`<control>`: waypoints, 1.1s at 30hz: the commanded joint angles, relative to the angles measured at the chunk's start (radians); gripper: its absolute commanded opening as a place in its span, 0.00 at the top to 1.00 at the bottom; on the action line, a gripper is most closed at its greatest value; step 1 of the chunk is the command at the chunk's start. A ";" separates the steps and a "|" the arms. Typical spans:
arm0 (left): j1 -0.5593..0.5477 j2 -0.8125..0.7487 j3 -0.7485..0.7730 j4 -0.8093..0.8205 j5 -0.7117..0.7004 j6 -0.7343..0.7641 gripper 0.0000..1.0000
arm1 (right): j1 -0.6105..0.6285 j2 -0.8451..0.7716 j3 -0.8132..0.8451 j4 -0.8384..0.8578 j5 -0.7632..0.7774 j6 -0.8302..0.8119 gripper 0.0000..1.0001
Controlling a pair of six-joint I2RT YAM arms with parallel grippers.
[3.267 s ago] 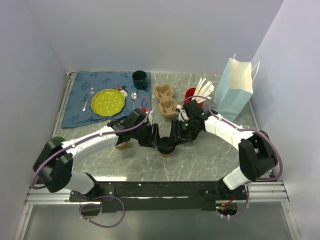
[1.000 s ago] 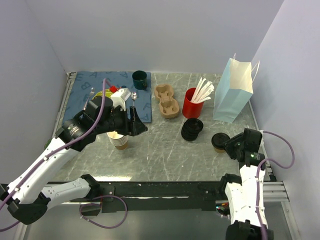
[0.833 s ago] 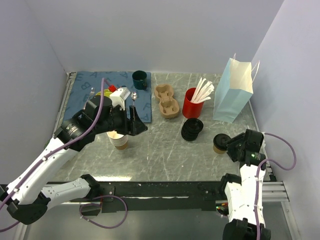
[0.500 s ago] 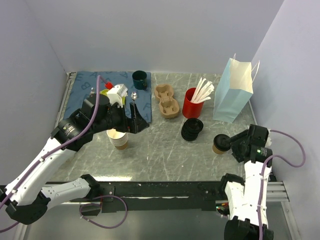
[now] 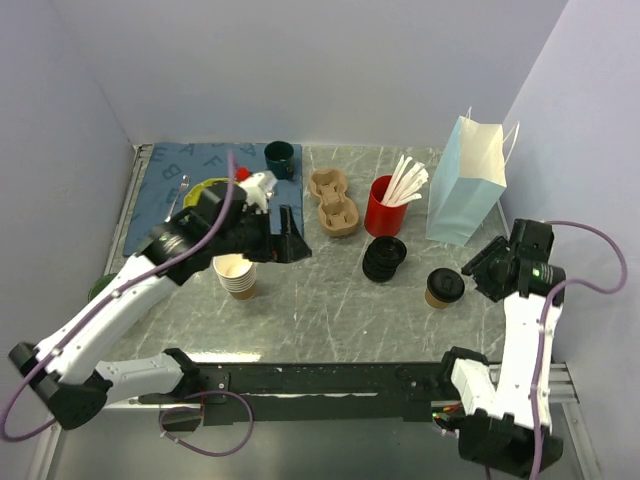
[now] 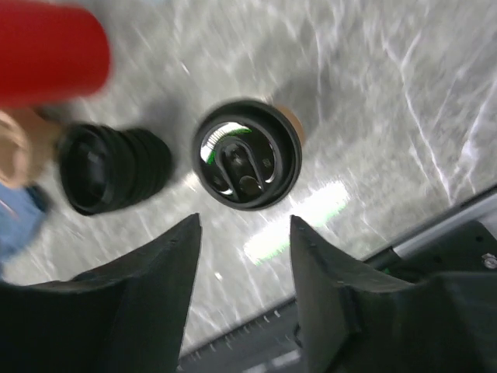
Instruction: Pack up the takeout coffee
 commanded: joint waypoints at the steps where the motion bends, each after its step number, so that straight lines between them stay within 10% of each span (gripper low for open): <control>1: -0.043 0.071 -0.027 0.161 0.139 -0.004 0.01 | -0.006 0.092 -0.013 0.003 -0.096 -0.109 0.49; 4: -0.112 0.192 0.019 0.231 0.154 -0.019 0.12 | -0.005 0.141 -0.015 0.018 -0.156 -0.130 0.58; 8: -0.193 0.370 0.082 0.411 0.211 -0.055 0.49 | -0.005 0.135 -0.051 0.059 -0.202 -0.147 0.69; 17: -0.274 0.769 0.323 0.630 0.272 -0.056 0.92 | -0.005 0.187 -0.102 0.128 -0.233 -0.149 0.71; 33: -0.319 1.111 0.489 0.871 0.359 -0.081 0.98 | -0.005 0.244 -0.127 0.222 -0.206 -0.104 0.78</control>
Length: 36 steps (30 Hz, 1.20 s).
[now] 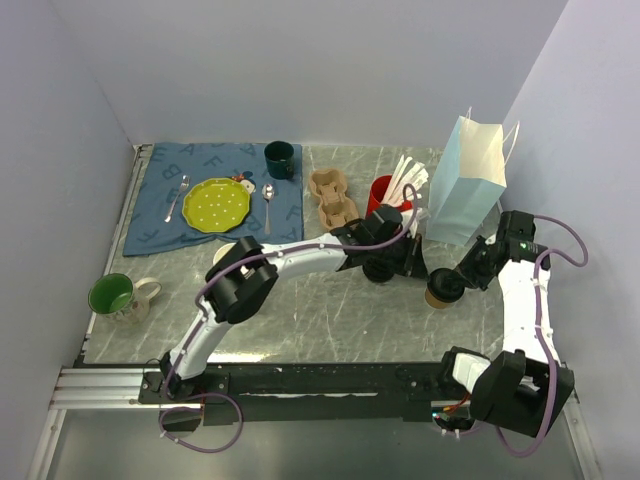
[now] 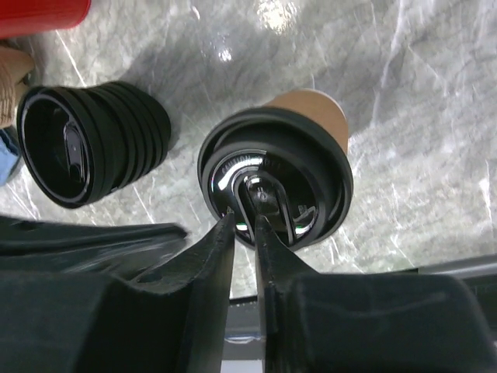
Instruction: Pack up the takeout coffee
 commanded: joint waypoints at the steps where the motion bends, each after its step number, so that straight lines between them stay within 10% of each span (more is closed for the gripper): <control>1: -0.022 0.039 0.080 0.085 0.044 -0.007 0.98 | -0.005 0.025 -0.028 0.072 0.008 0.016 0.80; 36: -0.078 0.063 -0.085 -0.086 -0.247 0.077 0.98 | -0.006 0.112 -0.117 0.076 0.123 0.018 0.86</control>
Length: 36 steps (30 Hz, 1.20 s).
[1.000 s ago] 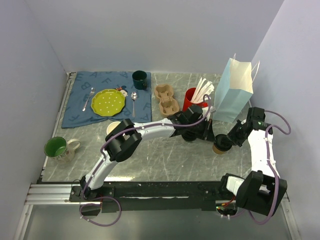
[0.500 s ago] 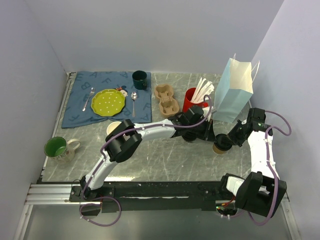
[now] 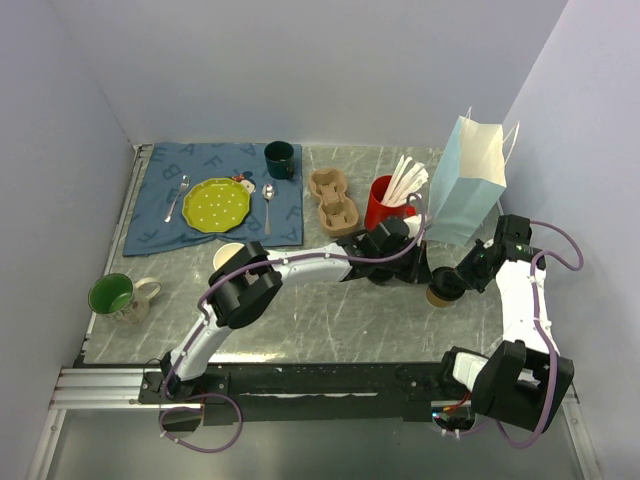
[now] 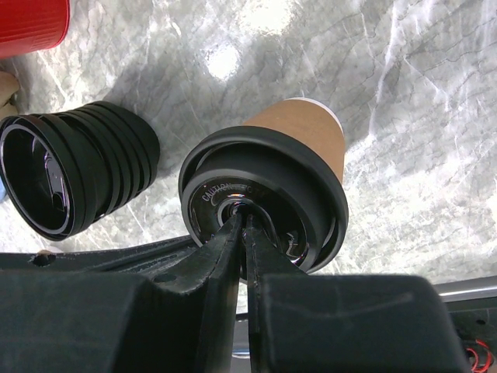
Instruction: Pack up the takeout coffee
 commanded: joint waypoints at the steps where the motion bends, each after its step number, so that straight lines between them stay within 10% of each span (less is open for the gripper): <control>1: -0.028 0.025 -0.081 -0.128 -0.088 0.038 0.98 | -0.001 0.054 -0.043 -0.023 0.109 -0.007 0.86; 14: 0.007 -0.138 0.321 -0.335 -0.066 0.137 0.79 | -0.001 0.005 -0.024 -0.020 0.065 -0.005 0.86; 27: 0.059 -0.578 0.083 -0.494 -0.206 0.172 0.01 | 0.002 -0.060 0.262 -0.153 -0.004 -0.014 0.77; 36: 0.139 -1.034 -0.348 -0.577 -0.367 0.040 0.03 | 0.189 -0.050 0.601 -0.141 0.221 -0.060 0.63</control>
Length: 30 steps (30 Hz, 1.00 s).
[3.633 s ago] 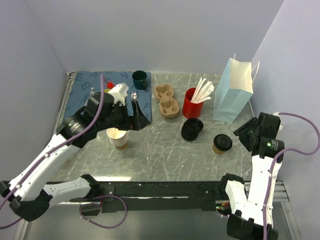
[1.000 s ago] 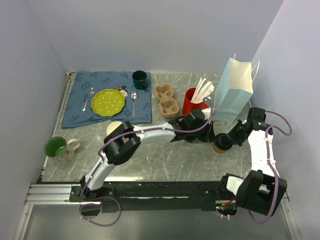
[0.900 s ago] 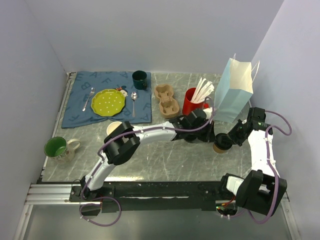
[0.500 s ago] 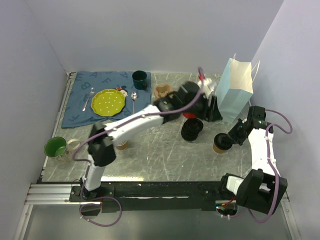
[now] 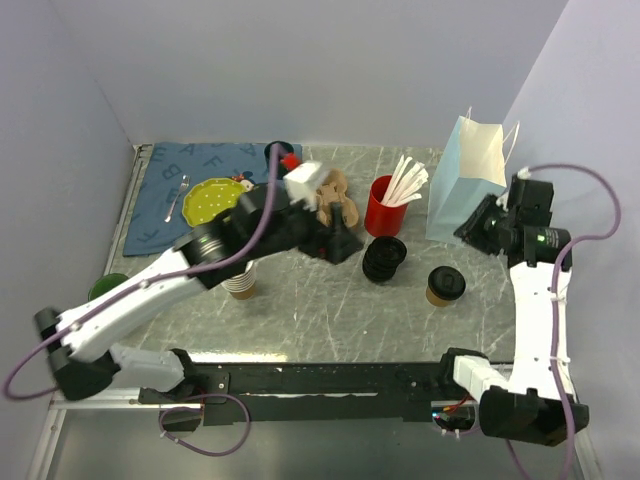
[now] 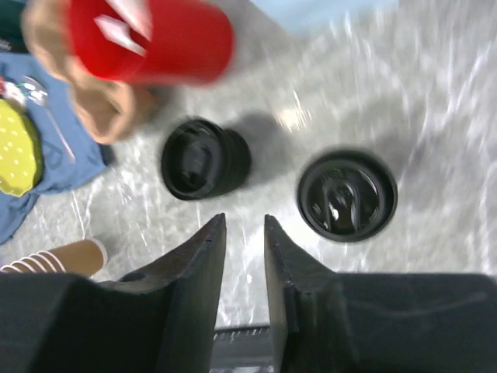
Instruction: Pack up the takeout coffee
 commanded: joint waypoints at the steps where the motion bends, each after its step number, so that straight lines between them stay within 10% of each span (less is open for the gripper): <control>1: 0.075 -0.158 -0.116 -0.103 -0.023 -0.067 0.03 | 0.057 0.084 0.235 0.024 0.168 -0.061 0.62; 14: 0.078 -0.502 -0.264 -0.231 -0.195 -0.080 0.02 | 0.065 0.565 0.830 -0.004 0.113 -0.256 0.43; 30: 0.077 -0.469 -0.273 -0.289 -0.245 -0.087 0.02 | 0.111 0.776 0.887 0.025 0.085 -0.325 0.39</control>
